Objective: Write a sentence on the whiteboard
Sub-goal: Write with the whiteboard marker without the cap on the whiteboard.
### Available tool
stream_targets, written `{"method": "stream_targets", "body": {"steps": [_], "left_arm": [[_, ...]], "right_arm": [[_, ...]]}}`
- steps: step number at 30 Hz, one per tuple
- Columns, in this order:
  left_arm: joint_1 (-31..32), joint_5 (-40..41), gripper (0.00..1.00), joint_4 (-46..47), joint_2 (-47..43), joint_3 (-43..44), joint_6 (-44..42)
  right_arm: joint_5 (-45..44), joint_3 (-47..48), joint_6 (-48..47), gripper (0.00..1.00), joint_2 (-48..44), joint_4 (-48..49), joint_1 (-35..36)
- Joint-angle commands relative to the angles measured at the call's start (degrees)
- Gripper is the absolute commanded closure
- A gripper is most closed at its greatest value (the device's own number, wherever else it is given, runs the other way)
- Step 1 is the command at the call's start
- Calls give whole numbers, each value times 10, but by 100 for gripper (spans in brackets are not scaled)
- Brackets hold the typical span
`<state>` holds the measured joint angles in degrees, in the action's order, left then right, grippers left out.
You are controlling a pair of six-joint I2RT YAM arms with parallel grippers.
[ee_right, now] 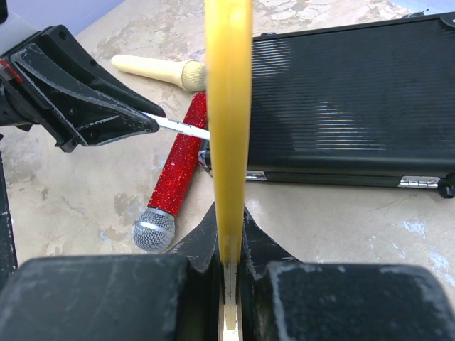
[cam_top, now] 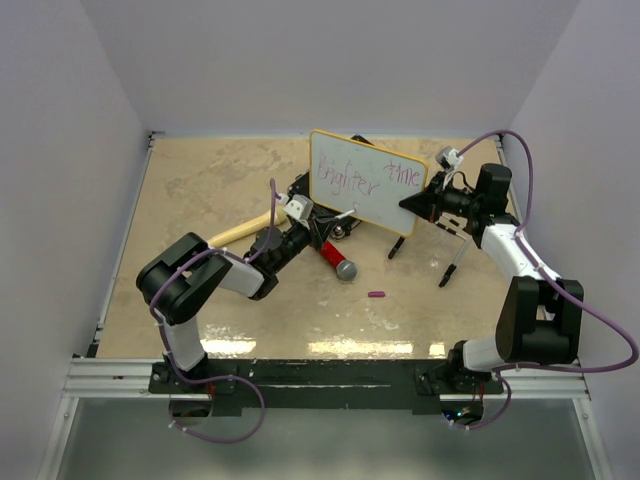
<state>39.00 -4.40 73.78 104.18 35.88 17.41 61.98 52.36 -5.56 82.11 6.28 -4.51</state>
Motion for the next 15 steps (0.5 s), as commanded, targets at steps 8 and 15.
{"method": "stream_targets", "body": {"steps": [8, 15], "left_arm": [[-2, -10, 100, 125, -27, 24, 6], [-3, -13, 100, 125, -40, 30, 9]], "right_arm": [[30, 0, 6, 100, -3, 0, 8], [29, 0, 6, 100, -3, 0, 8]]}}
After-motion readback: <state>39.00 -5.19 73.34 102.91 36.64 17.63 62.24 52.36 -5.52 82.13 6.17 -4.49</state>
